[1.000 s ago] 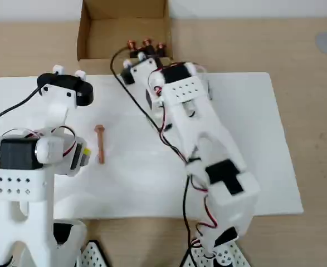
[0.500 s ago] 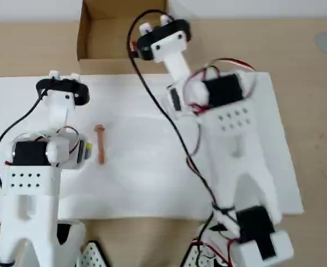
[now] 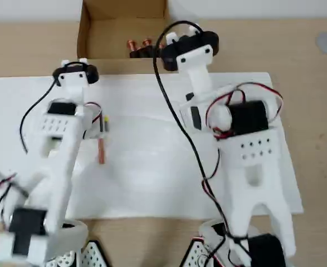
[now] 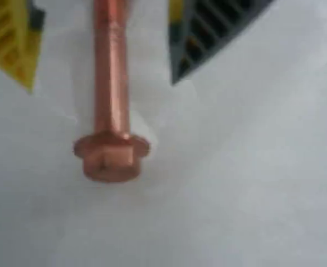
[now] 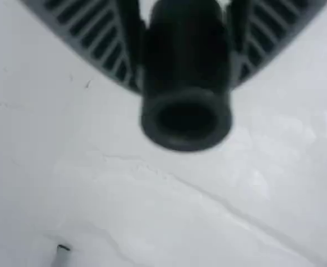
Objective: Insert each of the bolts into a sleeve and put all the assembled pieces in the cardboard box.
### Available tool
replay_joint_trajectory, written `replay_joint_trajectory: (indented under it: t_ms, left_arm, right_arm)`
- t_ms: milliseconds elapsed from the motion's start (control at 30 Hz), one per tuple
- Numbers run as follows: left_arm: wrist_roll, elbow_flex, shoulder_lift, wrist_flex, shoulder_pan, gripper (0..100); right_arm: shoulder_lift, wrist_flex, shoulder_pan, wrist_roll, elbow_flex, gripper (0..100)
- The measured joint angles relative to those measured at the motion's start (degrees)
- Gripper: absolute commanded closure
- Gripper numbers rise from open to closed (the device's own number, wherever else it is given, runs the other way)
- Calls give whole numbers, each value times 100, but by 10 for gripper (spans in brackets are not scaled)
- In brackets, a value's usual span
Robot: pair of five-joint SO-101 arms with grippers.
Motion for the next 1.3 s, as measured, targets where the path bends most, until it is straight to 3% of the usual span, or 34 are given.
replay_joint_trajectory:
  t_ms: [367,733,1033,1300]
  left_arm:
    - [378,-1336,2031,0,97,825]
    - [396,-1644,2259,527,97,825]
    - [404,-2022,2338,1969,97,825]
    - [404,-2048,2347,1996,220,831]
  right_arm:
    - [-1486,-993,0,0,1547,988]
    - [-1890,-1486,404,0,2013,988]
    - [-1890,-1486,413,0,2013,988]
    - [-1890,-1486,413,0,2013,988]
